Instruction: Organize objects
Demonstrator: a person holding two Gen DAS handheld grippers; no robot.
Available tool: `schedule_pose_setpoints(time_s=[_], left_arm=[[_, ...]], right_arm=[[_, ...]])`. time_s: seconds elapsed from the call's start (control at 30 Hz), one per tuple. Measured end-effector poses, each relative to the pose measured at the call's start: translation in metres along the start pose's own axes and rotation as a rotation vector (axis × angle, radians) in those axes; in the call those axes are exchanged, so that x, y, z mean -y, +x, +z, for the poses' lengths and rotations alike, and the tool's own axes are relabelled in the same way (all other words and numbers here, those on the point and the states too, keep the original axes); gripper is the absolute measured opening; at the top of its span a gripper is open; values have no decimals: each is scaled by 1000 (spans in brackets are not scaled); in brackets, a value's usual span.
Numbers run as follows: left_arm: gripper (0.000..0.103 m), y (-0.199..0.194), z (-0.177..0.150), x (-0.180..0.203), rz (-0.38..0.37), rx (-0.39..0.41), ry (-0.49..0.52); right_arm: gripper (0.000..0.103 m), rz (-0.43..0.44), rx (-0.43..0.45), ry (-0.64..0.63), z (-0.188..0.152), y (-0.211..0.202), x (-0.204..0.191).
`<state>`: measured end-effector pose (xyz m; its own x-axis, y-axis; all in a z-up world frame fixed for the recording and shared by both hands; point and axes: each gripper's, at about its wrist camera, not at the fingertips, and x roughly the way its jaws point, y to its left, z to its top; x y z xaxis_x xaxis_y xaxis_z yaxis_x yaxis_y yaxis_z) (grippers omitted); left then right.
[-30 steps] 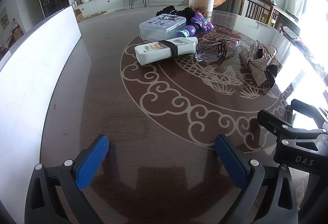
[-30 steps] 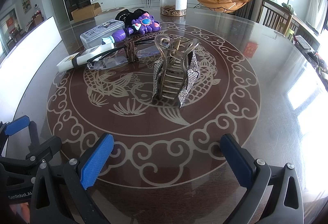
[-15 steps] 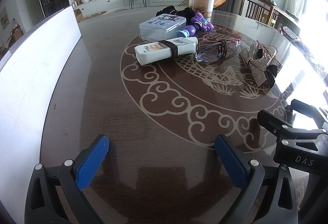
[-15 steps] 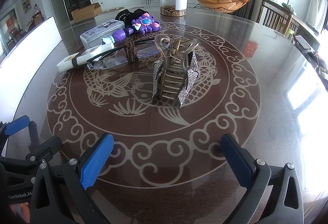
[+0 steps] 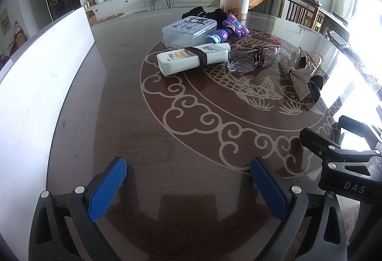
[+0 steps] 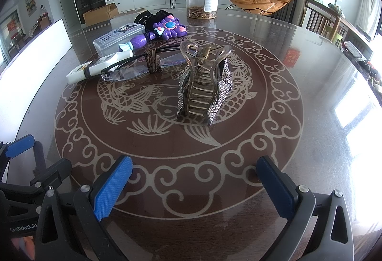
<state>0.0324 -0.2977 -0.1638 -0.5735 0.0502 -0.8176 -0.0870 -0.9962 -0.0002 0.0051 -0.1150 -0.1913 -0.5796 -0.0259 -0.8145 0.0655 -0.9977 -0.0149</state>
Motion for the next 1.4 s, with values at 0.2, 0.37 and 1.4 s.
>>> schedule_pose_setpoints(time_s=[0.2, 0.37, 1.4], left_arm=[[103, 3, 6, 1, -32, -60, 43], [103, -17, 57, -12, -54, 5, 34], [103, 86, 110, 47, -181, -189, 334]], right_arm=[[103, 0, 0, 0, 0, -1, 0], [103, 0, 0, 0, 0, -2, 1], [103, 2, 0, -2, 3, -4, 1]])
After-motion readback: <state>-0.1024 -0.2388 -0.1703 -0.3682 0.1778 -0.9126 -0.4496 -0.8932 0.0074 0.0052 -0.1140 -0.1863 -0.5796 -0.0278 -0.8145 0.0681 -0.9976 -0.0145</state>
